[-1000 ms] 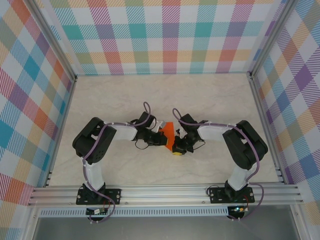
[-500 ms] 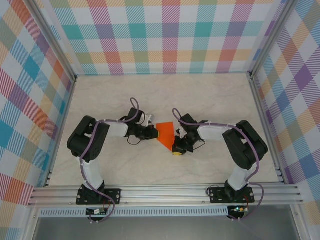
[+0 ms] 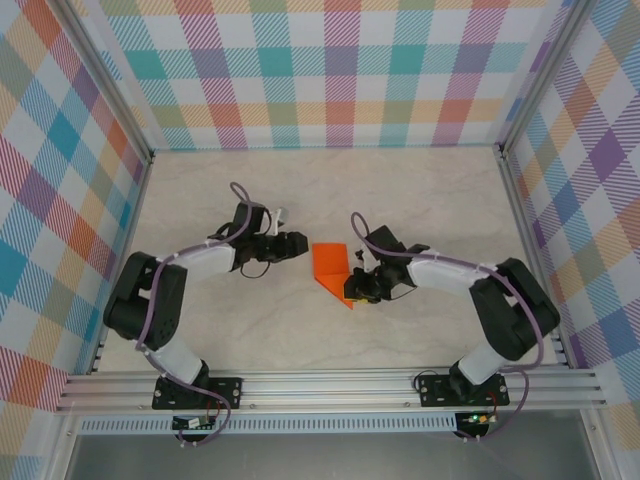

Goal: Fold a paper plane with a square sheet of paper (fold left side to right side)
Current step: Third fold the triangle at the center of the table, then fourth fold the wing at the center of the table.

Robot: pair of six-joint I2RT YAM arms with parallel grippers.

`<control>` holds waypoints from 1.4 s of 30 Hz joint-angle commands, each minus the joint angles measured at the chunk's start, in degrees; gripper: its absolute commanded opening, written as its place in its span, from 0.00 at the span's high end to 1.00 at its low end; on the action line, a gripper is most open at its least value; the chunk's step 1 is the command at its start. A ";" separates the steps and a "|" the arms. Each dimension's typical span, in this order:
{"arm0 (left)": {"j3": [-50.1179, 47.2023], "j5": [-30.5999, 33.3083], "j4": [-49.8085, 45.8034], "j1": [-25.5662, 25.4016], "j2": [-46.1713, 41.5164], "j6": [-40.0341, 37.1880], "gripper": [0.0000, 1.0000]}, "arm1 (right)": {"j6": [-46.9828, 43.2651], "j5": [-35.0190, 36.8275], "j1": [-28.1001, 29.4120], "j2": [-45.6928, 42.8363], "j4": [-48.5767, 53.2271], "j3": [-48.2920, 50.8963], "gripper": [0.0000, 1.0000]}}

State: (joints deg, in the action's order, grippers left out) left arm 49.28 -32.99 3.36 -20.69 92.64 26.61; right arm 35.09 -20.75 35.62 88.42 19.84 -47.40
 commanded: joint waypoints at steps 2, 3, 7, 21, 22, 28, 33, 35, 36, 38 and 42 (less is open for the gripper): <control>-4.86 1.79 1.31 -0.26 -4.77 8.01 0.39 | -6.13 9.13 -0.39 -6.12 5.24 -3.27 0.59; -5.60 2.12 1.20 -0.63 -5.00 9.05 0.38 | -7.03 11.12 -0.37 -6.33 6.56 -3.94 0.56; -7.95 0.81 5.86 -3.36 -3.40 13.06 0.38 | -8.32 13.96 -0.37 -3.44 8.48 -5.88 0.56; -2.80 3.26 6.14 -9.27 4.54 13.32 0.40 | -6.97 15.48 -0.28 6.42 5.06 -9.03 0.54; -2.32 3.35 5.90 -9.58 4.83 13.38 0.41 | -6.97 15.62 -0.27 6.70 5.04 -9.11 0.54; 0.34 4.92 2.97 -10.95 6.05 11.60 0.43 | -7.15 16.34 -0.28 6.94 5.35 -9.38 0.54; 0.70 7.40 0.08 -11.11 4.66 10.38 0.42 | -7.22 17.06 -0.28 6.95 5.88 -9.31 0.54; 0.39 9.51 -1.28 -11.11 2.87 9.96 0.41 | -7.18 17.15 -0.28 6.84 5.85 -9.21 0.54; 0.18 10.35 -1.88 -11.05 2.16 9.65 0.40 | -7.15 17.15 -0.28 6.74 6.00 -9.21 0.54; 0.01 12.37 -3.35 -11.11 0.81 9.15 0.39 | -7.21 17.24 -0.28 6.67 6.07 -9.23 0.54; 0.80 10.44 -3.70 -11.11 3.12 8.60 0.40 | -7.06 17.08 -0.28 6.59 5.98 -9.16 0.54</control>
State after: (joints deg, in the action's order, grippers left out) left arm 48.77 -22.85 1.56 -31.11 95.53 36.73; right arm 28.21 -3.99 35.62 95.09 25.15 -55.24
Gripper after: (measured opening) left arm 0.608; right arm 0.458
